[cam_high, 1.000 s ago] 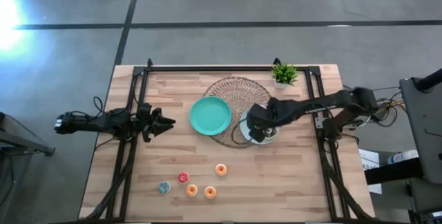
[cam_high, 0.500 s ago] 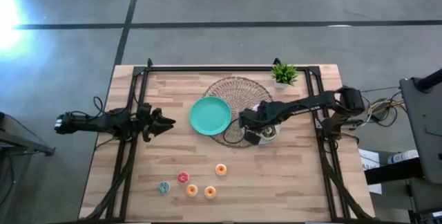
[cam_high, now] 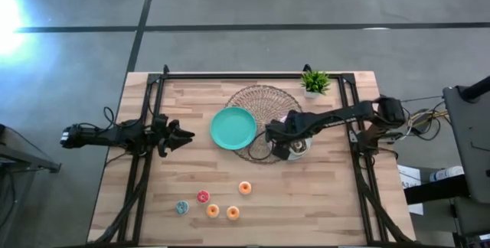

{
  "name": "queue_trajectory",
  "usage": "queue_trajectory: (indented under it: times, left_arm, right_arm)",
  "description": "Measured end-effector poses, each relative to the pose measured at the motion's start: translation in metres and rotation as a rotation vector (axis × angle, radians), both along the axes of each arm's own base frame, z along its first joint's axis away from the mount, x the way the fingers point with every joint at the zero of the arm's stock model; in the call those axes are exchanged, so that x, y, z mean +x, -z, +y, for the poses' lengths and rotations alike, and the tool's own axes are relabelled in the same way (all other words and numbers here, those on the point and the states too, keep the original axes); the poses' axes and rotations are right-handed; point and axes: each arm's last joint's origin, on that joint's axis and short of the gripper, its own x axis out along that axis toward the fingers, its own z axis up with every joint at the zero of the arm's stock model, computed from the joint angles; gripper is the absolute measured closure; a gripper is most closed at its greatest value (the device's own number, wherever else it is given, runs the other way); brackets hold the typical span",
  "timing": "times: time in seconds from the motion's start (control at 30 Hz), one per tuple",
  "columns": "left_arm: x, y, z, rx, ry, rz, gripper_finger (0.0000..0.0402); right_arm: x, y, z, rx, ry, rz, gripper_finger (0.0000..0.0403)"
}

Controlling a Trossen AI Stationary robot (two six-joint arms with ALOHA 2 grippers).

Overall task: Pick & Place donuts
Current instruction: Put the large pink donut on the blue plate, then put the small blue donut on the green plate

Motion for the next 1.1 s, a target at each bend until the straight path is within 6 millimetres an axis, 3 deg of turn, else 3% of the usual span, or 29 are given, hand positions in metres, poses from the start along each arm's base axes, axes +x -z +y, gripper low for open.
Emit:
queue_trajectory:
  times: [0.3, 0.43, 0.57, 0.63, 1.1]
  left_arm:
    - [0.0, 0.0, 0.0, 0.0, 0.0, 0.0, 0.0257]
    - [0.0, 0.0, 0.0, -0.004, 0.0, -0.002, 0.0257]
    - [0.0, -0.006, 0.0, -0.249, 0.015, -0.062, 0.0257]
    - [0.0, -0.007, 0.0, -0.326, 0.014, -0.075, 0.0257]
    - [-0.001, -0.007, 0.006, -0.446, -0.173, -0.115, 0.0257]
  right_arm:
    - [-0.006, -0.035, 0.006, -0.088, -0.084, -0.042, 0.0153]
    - [-0.002, -0.051, 0.021, -0.03, -0.295, -0.123, 0.0147]
    - [0.002, -0.059, 0.035, -0.022, -0.421, -0.16, 0.0152]
    - [0.004, -0.063, 0.038, -0.016, -0.403, -0.18, 0.0156]
    - [0.014, -0.098, 0.04, 0.069, -0.24, -0.34, 0.0175]
